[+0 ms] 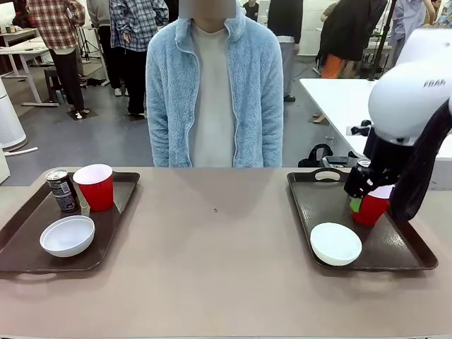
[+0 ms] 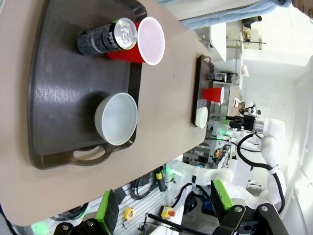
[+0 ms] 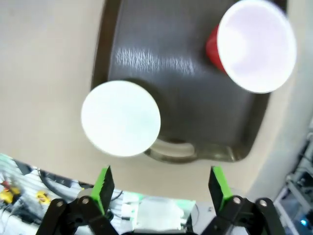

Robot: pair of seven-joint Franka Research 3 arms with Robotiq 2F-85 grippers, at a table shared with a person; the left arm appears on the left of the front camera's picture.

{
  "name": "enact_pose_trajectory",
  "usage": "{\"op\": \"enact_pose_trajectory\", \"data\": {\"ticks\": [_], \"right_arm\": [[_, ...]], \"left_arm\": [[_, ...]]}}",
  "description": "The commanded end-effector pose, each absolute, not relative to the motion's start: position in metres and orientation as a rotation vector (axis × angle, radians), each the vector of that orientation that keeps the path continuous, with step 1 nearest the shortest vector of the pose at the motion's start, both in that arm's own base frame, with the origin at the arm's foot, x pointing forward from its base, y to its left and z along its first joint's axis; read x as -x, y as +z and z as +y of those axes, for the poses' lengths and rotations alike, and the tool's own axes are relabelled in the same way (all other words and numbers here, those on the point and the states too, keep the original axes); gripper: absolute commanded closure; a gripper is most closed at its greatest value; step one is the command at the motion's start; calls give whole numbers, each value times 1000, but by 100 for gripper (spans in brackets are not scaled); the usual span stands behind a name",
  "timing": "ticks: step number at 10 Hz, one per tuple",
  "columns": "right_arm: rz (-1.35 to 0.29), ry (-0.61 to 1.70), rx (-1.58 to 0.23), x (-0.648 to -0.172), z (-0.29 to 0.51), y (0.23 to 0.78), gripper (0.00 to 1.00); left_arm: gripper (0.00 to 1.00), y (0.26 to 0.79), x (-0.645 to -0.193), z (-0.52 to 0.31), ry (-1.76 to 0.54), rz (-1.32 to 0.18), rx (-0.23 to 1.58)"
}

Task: Prepare tableware on both trays.
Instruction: Pick up a Picnic Bowl from the table and place it on a Handle tray.

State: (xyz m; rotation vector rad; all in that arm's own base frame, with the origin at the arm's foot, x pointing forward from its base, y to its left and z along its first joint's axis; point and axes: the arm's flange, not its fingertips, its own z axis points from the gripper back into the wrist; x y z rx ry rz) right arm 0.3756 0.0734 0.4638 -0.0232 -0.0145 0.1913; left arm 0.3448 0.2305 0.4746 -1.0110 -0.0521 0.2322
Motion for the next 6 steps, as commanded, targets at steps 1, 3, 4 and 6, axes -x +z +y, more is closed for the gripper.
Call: {"op": "enact_pose_trajectory", "data": {"ticks": [1, 3, 4, 6], "right_arm": [[6, 142, 44, -385, 80, 489, 0], [-14, 191, 23, -376, 73, 464, 0], [-14, 191, 23, -376, 73, 464, 0], [-14, 191, 23, -376, 73, 464, 0]], "left_arm": [[0, 476, -343, 232, 230, -49, 1000], [0, 476, -343, 232, 230, -49, 1000], [0, 476, -343, 232, 230, -49, 1000], [0, 476, -343, 232, 230, -49, 1000]]}}
